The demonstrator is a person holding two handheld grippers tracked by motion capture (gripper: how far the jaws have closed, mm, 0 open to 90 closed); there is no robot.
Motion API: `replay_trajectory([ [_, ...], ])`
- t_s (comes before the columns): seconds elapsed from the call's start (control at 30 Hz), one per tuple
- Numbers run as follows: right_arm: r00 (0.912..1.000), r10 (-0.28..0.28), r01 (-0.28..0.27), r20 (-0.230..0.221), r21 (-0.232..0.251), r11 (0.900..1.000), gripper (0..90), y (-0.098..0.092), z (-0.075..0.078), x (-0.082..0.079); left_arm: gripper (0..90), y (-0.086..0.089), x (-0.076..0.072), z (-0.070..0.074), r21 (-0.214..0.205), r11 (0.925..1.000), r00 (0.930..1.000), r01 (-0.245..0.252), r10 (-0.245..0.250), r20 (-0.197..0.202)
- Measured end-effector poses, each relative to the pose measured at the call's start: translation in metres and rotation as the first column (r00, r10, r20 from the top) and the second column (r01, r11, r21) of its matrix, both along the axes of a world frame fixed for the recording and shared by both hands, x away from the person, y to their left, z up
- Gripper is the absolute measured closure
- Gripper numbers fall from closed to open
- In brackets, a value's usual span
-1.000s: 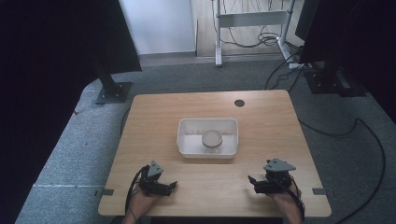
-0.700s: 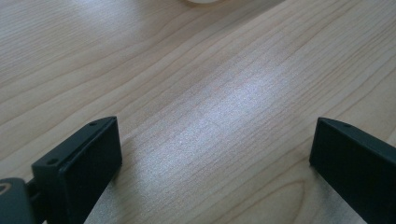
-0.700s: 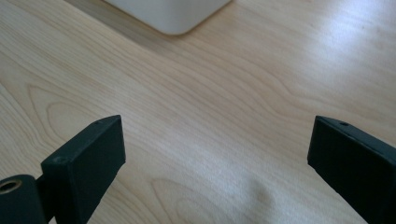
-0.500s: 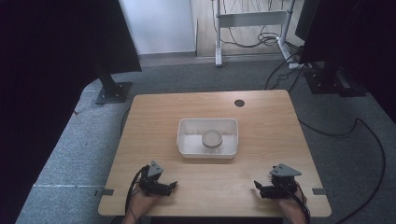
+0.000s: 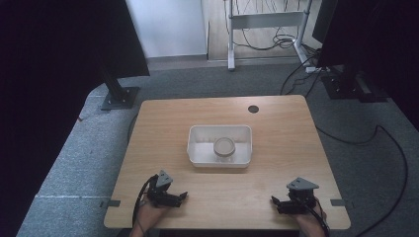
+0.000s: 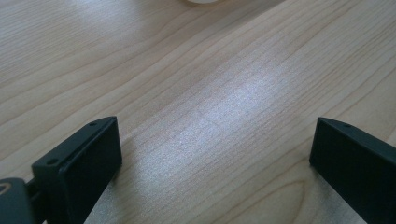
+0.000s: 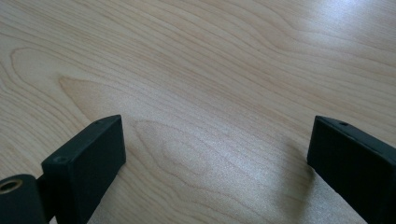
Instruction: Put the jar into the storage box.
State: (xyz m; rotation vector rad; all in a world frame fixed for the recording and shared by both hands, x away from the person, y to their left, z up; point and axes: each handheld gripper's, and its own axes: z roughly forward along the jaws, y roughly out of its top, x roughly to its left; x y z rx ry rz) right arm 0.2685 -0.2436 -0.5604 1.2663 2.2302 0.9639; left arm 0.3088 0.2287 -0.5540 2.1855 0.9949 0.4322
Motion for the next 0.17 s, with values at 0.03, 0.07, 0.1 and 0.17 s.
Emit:
replay_trajectory([
  [0.03,1.0000,-0.001,0.001,-0.001,0.000,1.0000,3.9,0.0000,0.0000,0.0000,1.9,0.0000,0.0000,0.0000,0.000,1.0000,1.0000,0.000,0.000,0.000],
  [0.07,1.0000,-0.001,0.001,-0.002,0.000,1.0000,3.8,-0.0001,-0.0001,0.0000,1.9,0.0000,0.0000,0.0000,0.000,1.0000,1.0000,0.000,0.000,0.000],
  [0.1,1.0000,-0.001,0.001,-0.002,0.001,1.0000,3.7,-0.0001,-0.0001,0.0001,1.9,0.0000,0.0000,0.0000,0.000,1.0000,1.0000,0.000,0.000,0.000],
  [0.17,1.0000,-0.002,0.002,-0.004,0.002,1.0000,3.5,-0.0001,-0.0001,0.0002,1.9,0.0000,0.0000,0.0000,0.000,1.0000,1.0000,0.000,0.000,0.000],
])
